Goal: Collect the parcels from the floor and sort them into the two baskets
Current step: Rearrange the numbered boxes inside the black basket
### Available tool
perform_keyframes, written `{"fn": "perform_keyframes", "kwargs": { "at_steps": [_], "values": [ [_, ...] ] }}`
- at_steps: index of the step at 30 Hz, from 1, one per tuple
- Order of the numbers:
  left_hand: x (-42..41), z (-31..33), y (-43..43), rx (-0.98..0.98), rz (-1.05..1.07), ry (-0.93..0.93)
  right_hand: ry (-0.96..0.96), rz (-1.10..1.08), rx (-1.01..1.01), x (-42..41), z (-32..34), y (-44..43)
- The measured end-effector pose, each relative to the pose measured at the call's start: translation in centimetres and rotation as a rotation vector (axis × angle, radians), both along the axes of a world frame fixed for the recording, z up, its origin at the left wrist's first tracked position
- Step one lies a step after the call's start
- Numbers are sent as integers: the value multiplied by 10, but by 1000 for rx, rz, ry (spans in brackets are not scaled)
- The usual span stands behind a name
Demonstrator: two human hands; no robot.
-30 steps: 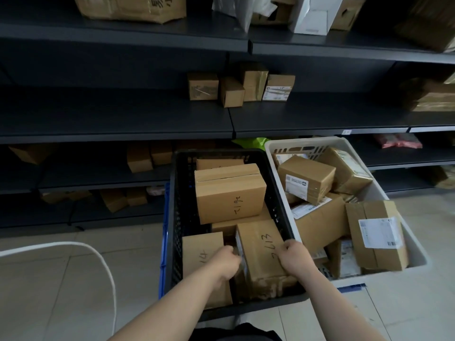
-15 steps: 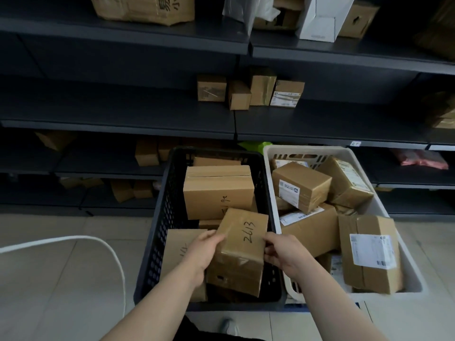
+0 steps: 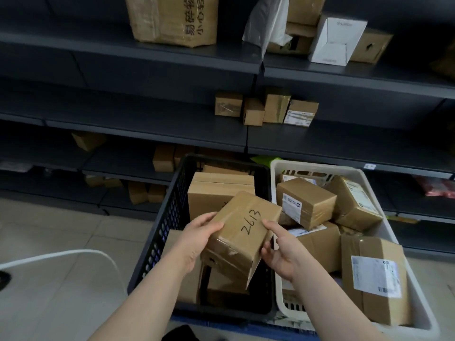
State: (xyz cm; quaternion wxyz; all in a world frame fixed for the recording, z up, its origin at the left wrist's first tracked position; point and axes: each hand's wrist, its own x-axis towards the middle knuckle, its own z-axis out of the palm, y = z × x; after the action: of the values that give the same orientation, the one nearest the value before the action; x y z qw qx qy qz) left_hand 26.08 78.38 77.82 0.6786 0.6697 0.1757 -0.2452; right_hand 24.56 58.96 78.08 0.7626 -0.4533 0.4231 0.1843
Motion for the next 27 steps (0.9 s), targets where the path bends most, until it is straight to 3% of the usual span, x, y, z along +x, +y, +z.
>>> {"fn": "perform_keyframes", "kwargs": {
  "at_steps": [8,13,20,27],
  "values": [
    [16,-4,-6,15,154,8,-184,-137,-12,5,-4,24],
    [25,-6,-3,-117,66,57,-233,-212,-4,24,2,12],
    [40,-1,-9,1,-20,-47,-292,-113,-28,46,-5,-4],
    [50,-4,-10,18,-65,-69,-307,-154,130,65,-11,12]
  ]
}}
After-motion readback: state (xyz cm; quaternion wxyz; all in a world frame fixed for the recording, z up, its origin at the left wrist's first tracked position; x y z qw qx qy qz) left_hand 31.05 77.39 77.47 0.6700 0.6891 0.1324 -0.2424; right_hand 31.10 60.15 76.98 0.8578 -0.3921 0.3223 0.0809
